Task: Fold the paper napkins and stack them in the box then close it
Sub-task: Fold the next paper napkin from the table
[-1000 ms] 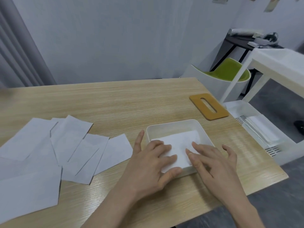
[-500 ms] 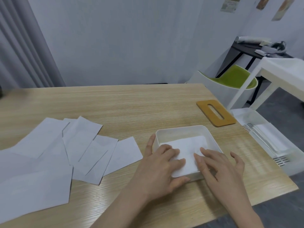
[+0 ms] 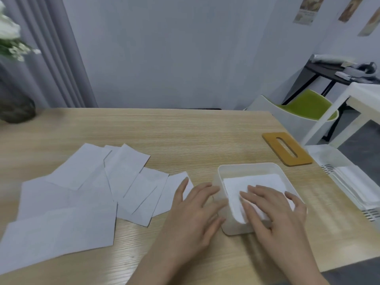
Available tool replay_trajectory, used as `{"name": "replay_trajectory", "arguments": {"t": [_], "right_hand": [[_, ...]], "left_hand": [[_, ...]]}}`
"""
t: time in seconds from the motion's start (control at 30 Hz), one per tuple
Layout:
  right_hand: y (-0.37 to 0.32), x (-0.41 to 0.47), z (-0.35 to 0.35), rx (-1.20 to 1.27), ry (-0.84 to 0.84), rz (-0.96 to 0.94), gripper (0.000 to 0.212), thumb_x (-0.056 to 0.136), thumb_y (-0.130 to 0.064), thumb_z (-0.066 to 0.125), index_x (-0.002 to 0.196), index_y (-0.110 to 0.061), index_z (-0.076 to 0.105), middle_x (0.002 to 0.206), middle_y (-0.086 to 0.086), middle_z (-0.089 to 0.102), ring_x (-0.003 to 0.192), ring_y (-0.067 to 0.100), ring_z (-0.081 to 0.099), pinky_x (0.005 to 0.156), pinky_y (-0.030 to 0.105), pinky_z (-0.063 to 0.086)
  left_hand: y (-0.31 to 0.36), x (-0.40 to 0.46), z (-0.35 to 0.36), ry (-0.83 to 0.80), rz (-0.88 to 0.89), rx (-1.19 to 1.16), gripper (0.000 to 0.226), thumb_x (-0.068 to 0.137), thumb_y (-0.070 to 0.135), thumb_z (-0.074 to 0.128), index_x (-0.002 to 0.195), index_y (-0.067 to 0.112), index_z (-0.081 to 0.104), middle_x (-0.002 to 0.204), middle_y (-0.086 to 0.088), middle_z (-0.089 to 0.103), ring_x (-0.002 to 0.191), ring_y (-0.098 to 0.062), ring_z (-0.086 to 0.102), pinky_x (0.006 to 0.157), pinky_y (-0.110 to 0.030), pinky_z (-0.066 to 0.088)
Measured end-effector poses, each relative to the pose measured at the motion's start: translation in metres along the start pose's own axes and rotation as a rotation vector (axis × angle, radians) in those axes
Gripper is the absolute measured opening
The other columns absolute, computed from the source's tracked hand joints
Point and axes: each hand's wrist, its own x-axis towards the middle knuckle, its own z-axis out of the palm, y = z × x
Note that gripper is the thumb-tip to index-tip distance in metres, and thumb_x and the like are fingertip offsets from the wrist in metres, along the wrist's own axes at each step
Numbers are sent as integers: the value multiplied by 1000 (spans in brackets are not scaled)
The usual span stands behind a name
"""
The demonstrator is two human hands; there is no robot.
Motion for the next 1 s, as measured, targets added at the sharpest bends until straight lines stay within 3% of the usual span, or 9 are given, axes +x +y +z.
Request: {"name": "replay_trajectory", "arguments": {"t": [0.13, 0.27, 0.37, 0.57, 0.67, 0.77, 0.83, 1.0], "right_hand": [[-27, 2, 14, 41, -42, -64, 38, 87, -44, 41, 102, -30, 73, 115, -13, 65, 117, 4, 52, 106, 40, 19], [-52, 5, 30, 32, -73, -155, 36, 88, -40, 43, 100, -27, 74, 111, -10, 68, 114, 10, 58, 104, 39, 21], [-65, 4, 43, 27, -88, -216, 35, 87, -39, 44, 97, -26, 75, 108, -8, 69, 113, 12, 60, 102, 43, 23], [-81, 2, 70, 32, -146, -278, 26, 85, -36, 53, 93, -28, 76, 104, -9, 70, 111, 15, 61, 98, 42, 25], [-86, 0, 88, 61, -195, -251, 22, 79, -27, 62, 96, -27, 76, 106, -8, 69, 113, 15, 59, 100, 43, 25], [-93, 1, 102, 83, -243, -266, 25, 78, -22, 62, 99, -24, 75, 109, -5, 69, 115, 20, 59, 98, 38, 25], [-98, 2, 111, 91, -270, -295, 26, 77, -19, 63, 101, -23, 74, 112, -2, 68, 117, 21, 58, 96, 31, 22], [-117, 3, 132, 133, -359, -308, 28, 91, -24, 64, 118, -29, 66, 137, -5, 52, 138, 11, 32, 106, 32, 13]], "left_hand": [[-24, -27, -11, 20, -70, 36, 32, 92, 37, 50, 116, 28, 70, 124, 5, 65, 118, -13, 61, 108, -57, 34], [-46, -50, -16, 56, -131, 110, 34, 79, 23, 80, 112, 24, 73, 119, 1, 68, 111, -14, 66, 105, -61, 33], [-57, -64, -22, 59, -171, 131, 39, 74, 19, 84, 111, 24, 73, 118, 0, 68, 109, -12, 67, 104, -61, 34], [-78, -95, -36, 92, -254, 178, 29, 79, 23, 71, 109, 25, 73, 117, 3, 69, 109, -9, 65, 103, -58, 32], [-90, -112, -41, 119, -331, 183, 30, 80, 20, 75, 110, 25, 73, 120, 1, 67, 111, -12, 65, 108, -58, 31], [-102, -126, -43, 170, -417, 204, 26, 82, 22, 67, 107, 23, 74, 119, 0, 68, 114, -13, 61, 110, -47, 24], [-109, -135, -45, 188, -502, 207, 27, 87, 26, 57, 107, 22, 74, 121, -2, 67, 118, -15, 58, 108, -47, 19], [-120, -152, -45, 158, -674, 181, 45, 94, 38, 36, 117, 21, 70, 136, -4, 59, 132, -21, 49, 115, -48, 10]]}}
